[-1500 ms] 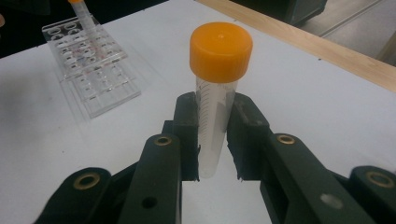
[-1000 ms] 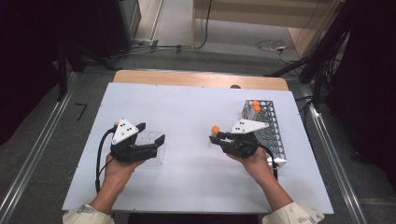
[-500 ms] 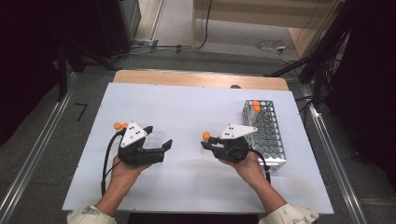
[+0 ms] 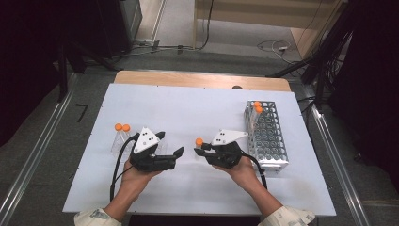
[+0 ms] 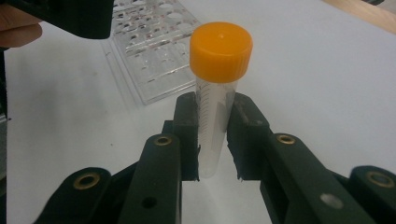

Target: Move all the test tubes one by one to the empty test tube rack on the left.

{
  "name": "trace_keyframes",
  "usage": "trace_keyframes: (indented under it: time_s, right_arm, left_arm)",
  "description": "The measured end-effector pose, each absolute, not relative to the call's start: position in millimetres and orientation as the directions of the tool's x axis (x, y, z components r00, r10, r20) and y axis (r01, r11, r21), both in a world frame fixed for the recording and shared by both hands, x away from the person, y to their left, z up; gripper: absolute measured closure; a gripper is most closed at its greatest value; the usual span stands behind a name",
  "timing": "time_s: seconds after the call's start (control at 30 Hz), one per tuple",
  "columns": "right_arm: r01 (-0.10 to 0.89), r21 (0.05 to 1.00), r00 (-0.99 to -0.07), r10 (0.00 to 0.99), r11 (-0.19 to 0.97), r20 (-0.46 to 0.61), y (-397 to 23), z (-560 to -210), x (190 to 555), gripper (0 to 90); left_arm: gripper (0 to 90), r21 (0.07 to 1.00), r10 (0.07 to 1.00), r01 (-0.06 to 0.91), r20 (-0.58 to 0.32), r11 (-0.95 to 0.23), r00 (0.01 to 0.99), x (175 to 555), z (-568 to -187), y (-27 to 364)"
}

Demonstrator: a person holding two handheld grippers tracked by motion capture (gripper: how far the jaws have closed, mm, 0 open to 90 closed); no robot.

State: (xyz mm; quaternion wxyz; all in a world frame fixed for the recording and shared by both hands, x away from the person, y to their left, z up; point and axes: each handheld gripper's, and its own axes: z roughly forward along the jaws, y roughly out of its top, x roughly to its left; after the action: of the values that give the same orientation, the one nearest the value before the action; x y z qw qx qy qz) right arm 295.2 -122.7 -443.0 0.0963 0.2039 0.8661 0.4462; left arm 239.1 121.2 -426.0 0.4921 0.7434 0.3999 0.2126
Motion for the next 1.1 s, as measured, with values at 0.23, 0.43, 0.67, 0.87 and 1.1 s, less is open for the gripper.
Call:
trace_keyframes:
  time_s: [0.23, 0.43, 0.67, 0.87, 1.1]
  right_arm:
    - [0.254, 0.806, -0.913, 0.408, 0.536, 0.016, -113, -447, 290, 71.9]
    - [0.247, 0.806, -0.921, 0.388, 0.538, 0.023, -107, -448, 287, 71.9]
    - [0.242, 0.803, -0.930, 0.366, 0.544, 0.032, -101, -449, 282, 71.8]
    - [0.247, 0.803, -0.929, 0.369, 0.542, 0.036, -101, -449, 283, 71.8]
    - [0.243, 0.799, -0.931, 0.364, 0.550, 0.032, -99, -450, 281, 71.7]
  left_arm:
    - [15.9, 0.898, 0.782, 0.386, -0.082, -0.211, 0.618, 237, -428, 110]
    - [17.3, 0.898, 0.769, 0.380, -0.081, -0.219, 0.635, 236, -428, 103]
    - [32.0, 0.907, 0.753, 0.358, -0.074, -0.221, 0.654, 234, -429, 100]
    - [46.2, 0.906, 0.730, 0.354, -0.079, -0.231, 0.679, 234, -431, 98]
    - [59.1, 0.909, 0.722, 0.344, -0.072, -0.237, 0.688, 234, -431, 98]
